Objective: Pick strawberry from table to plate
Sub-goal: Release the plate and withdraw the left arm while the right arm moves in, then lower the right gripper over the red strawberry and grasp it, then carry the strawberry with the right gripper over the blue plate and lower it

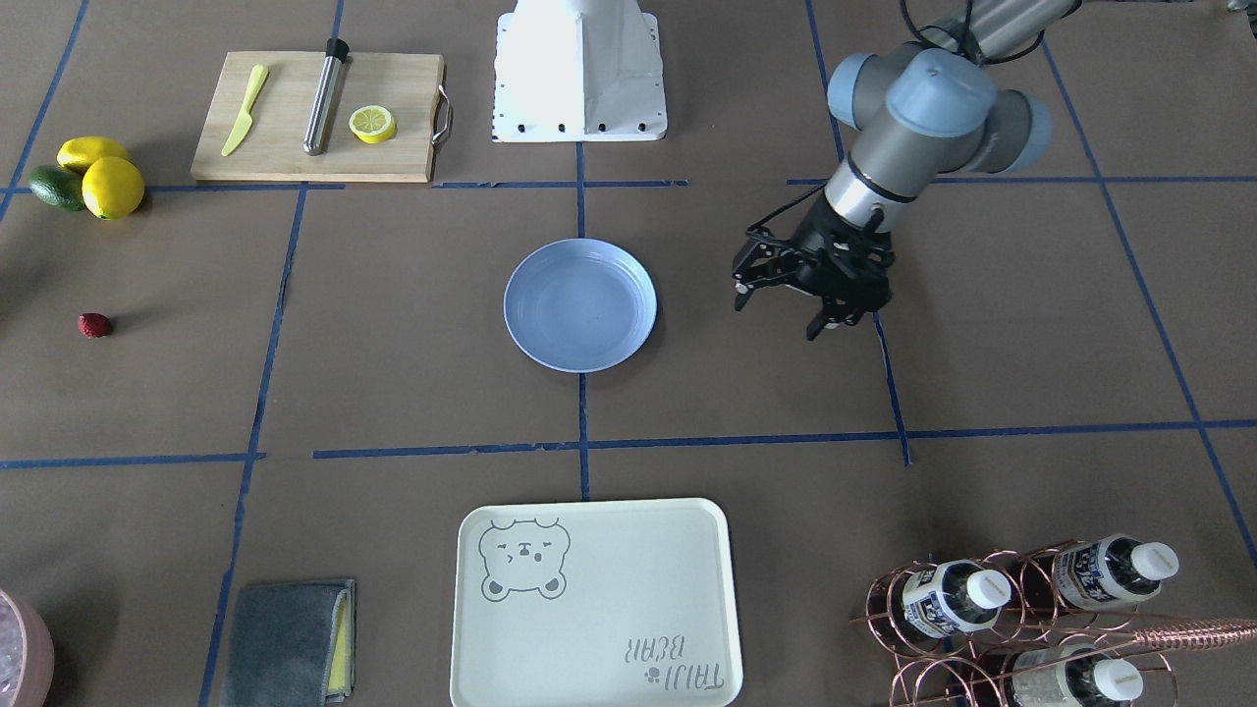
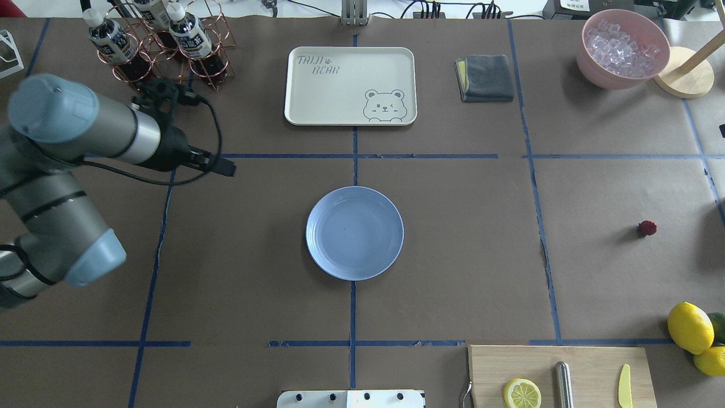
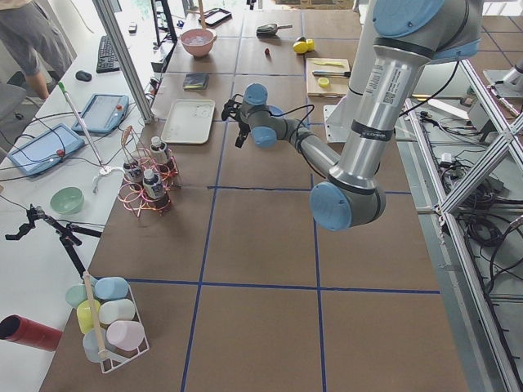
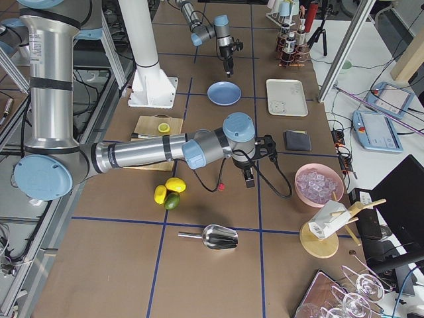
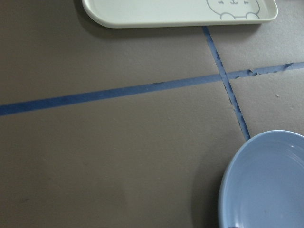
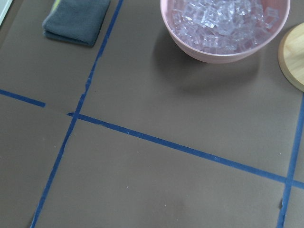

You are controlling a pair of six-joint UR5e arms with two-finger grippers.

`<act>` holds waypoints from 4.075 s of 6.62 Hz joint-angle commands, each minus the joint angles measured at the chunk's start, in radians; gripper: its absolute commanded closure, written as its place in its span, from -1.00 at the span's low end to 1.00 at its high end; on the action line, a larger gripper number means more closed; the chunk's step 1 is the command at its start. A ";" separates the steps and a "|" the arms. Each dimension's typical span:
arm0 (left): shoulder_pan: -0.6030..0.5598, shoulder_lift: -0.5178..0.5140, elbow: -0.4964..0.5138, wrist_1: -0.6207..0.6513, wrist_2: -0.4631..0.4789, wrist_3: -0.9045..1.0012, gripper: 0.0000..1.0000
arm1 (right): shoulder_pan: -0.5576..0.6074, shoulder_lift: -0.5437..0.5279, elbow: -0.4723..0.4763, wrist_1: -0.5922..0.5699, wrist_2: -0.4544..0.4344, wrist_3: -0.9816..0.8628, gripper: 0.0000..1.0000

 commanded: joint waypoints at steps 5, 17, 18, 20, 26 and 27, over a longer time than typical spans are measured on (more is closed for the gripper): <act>-0.588 0.341 0.121 0.331 -0.304 0.786 -1.00 | -0.237 0.015 0.096 0.029 -0.133 0.225 -1.00; -0.774 0.351 0.118 0.532 -0.312 1.062 -1.00 | -0.479 -0.152 -0.235 0.581 -0.354 0.408 -0.19; -0.774 0.351 0.121 0.533 -0.312 1.064 -1.00 | -0.479 -0.160 -0.235 0.581 -0.354 0.405 0.43; -0.774 0.351 0.119 0.535 -0.312 1.065 -1.00 | -0.479 -0.161 -0.223 0.583 -0.354 0.406 1.00; -0.774 0.350 0.113 0.537 -0.312 1.064 -1.00 | -0.735 0.540 -0.068 -0.098 -0.509 0.789 1.00; -0.774 0.350 0.113 0.537 -0.312 1.064 -1.00 | -0.830 0.652 -0.143 -0.127 -0.620 0.885 1.00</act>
